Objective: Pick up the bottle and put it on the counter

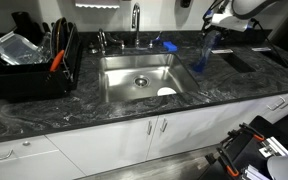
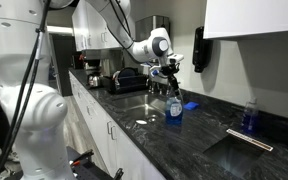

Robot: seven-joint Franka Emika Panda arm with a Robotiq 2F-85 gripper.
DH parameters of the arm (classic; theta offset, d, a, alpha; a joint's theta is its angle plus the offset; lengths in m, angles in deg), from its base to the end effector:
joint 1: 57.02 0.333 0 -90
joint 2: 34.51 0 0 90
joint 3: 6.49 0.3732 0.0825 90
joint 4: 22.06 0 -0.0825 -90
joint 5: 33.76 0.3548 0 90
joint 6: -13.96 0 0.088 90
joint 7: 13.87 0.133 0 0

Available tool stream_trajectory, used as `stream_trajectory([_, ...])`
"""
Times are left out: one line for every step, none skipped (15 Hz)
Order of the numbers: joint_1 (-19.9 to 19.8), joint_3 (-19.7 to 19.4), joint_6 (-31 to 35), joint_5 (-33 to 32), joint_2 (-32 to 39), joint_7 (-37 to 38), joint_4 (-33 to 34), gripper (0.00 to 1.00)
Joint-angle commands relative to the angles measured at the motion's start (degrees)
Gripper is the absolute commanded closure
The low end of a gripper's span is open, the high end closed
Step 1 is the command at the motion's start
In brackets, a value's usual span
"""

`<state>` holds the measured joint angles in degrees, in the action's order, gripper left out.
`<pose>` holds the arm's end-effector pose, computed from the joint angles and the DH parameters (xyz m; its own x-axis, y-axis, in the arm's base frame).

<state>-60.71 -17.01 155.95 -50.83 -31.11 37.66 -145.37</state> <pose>0.5408 -0.1392 0.4506 0.5548 -0.7602 0.3381 -0.8009 -0.5981 -0.0304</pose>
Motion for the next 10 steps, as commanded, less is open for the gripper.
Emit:
stream_trajectory([-0.8, 0.7, 0.2, -0.4, -0.7, 0.4, -0.5, 0.0])
stream_trajectory([-0.8, 0.7, 0.1, -0.2, -0.8, 0.1, -0.5, 0.0])
stream_trajectory([-0.8, 0.9, -0.4, 0.6, -1.0, -0.9, -0.5, 0.0])
stream_trajectory([-0.8, 1.2, -1.3, 2.4, -1.1, -2.8, -0.4, 0.0])
stream_trajectory([-0.7, 1.6, -2.5, 4.8, -1.2, -5.3, -0.4, 0.0])
stream_trajectory([-0.7, 2.1, -4.1, 8.3, -1.5, -9.0, -0.4, 0.0])
stream_trajectory([-0.6, 2.5, -5.8, 11.6, -1.6, -12.2, -0.3, 0.0])
stream_trajectory([-0.6, 3.0, -8.1, 14.9, -1.6, -15.6, 0.1, 0.0])
stream_trajectory([-0.6, 3.2, -10.4, 17.2, -1.7, -18.0, 0.6, 0.0])
stream_trajectory([-0.6, 3.4, -12.8, 18.6, -1.8, -19.7, 1.0, 0.0])
